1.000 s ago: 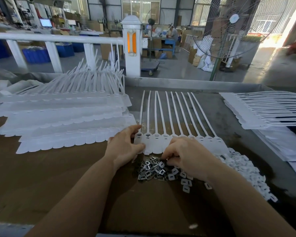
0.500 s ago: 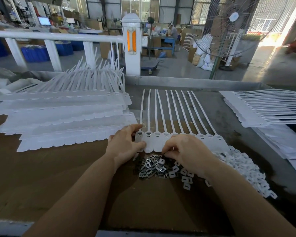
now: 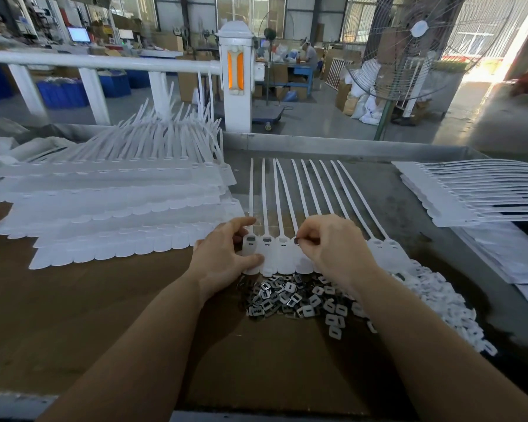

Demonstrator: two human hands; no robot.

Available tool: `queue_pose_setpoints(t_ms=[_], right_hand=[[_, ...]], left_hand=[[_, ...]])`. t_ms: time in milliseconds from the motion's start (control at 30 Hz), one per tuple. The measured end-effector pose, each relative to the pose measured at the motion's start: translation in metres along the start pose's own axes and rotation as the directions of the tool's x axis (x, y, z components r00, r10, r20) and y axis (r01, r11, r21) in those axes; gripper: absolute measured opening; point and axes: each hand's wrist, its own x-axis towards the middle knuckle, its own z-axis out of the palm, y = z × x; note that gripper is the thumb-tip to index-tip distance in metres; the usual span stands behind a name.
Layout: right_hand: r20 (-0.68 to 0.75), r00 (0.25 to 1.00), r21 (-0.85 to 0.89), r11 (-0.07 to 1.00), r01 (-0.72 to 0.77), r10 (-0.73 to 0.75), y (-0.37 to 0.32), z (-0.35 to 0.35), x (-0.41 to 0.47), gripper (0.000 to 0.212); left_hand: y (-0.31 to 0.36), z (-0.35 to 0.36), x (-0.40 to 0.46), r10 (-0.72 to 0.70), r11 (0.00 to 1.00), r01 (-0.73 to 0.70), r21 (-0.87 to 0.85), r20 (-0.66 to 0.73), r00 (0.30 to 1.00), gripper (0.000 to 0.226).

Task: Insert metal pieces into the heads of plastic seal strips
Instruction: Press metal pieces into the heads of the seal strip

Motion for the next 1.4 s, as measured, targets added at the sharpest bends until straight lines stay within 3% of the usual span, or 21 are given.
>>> queue_pose_setpoints(t_ms=[267, 933, 1133, 1400], right_hand=[[0.003, 0.999, -0.068, 0.997, 0.047, -0.047, -0.007, 0.015, 0.015, 0.022], [0.118, 0.991, -0.429, 0.896, 0.114, -0.069, -0.013, 0.026, 0.021, 0.022], [0.183, 0.981, -0.414, 0.899, 0.143, -0.071, -0.016, 0.023, 0.017, 0.029], [0.093, 0.996, -0.242, 0.970, 0.022, 0.000, 0.000, 0.009, 0.004, 0.034]], left_hand=[[-0.001, 0.000, 0.001, -0.001, 1.000, 0.001, -0.001, 0.008, 1.000, 0.064], [-0.002, 0.001, 0.002, 0.018, 0.999, -0.018, 0.049, 0.013, 1.000, 0.062], [-0.004, 0.001, 0.002, 0.042, 0.995, -0.041, 0.094, -0.006, 0.999, 0.060], [-0.005, 0.001, 0.004, 0.042, 0.994, -0.042, 0.101, -0.001, 0.999, 0.058]])
